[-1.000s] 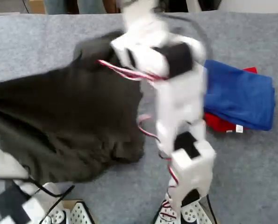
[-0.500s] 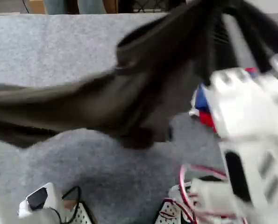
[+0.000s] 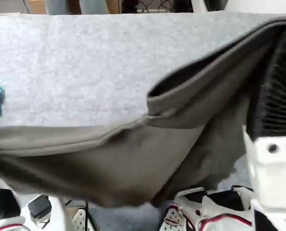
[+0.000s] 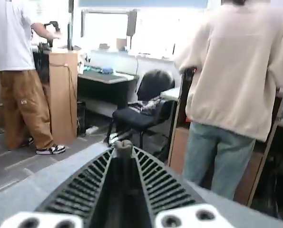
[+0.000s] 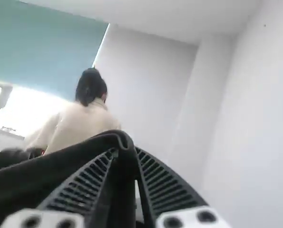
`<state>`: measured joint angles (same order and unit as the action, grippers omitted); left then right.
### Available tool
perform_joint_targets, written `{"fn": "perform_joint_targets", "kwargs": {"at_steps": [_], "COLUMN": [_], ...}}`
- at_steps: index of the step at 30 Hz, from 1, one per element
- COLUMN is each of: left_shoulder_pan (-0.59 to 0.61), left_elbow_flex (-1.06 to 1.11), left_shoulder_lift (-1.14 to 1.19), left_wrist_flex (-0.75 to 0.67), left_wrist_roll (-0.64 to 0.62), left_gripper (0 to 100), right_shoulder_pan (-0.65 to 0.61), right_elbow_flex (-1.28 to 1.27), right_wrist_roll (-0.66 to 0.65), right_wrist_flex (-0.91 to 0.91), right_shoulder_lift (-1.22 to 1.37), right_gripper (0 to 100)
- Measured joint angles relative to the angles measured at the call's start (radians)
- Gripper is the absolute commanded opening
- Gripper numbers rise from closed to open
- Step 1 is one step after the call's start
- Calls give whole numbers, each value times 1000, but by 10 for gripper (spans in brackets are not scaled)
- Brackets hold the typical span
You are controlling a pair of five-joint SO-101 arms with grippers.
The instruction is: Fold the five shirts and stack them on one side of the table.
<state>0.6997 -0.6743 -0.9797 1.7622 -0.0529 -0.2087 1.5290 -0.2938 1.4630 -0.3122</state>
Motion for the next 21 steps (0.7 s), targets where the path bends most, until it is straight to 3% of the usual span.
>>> {"fn": "perform_joint_targets", "kwargs": {"at_steps": [4,8,11,16,19,21], "left_shoulder_pan": [0,0,0,-38,-55,-63], "left_elbow_flex": [250,617,944,1381,1442,1405], "left_shoulder_lift": [-137,-203,-203,-140,-8,107], "left_wrist_flex": [-9,-190,-460,-1068,-1367,-1467], "left_wrist_roll": [23,23,25,31,31,31], "left_gripper": [29,29,29,29,29,29], "right_shoulder_pan": [0,0,0,0,0,0], "right_elbow_flex": [-121,-308,-448,-652,-706,-707], "right_wrist_roll": [0,0,0,2,25,34], "right_wrist_flex": [86,68,-35,-293,-486,-608], "right_shoulder_lift": [20,106,183,333,431,489], "right_gripper": [13,13,13,13,13,13]}}
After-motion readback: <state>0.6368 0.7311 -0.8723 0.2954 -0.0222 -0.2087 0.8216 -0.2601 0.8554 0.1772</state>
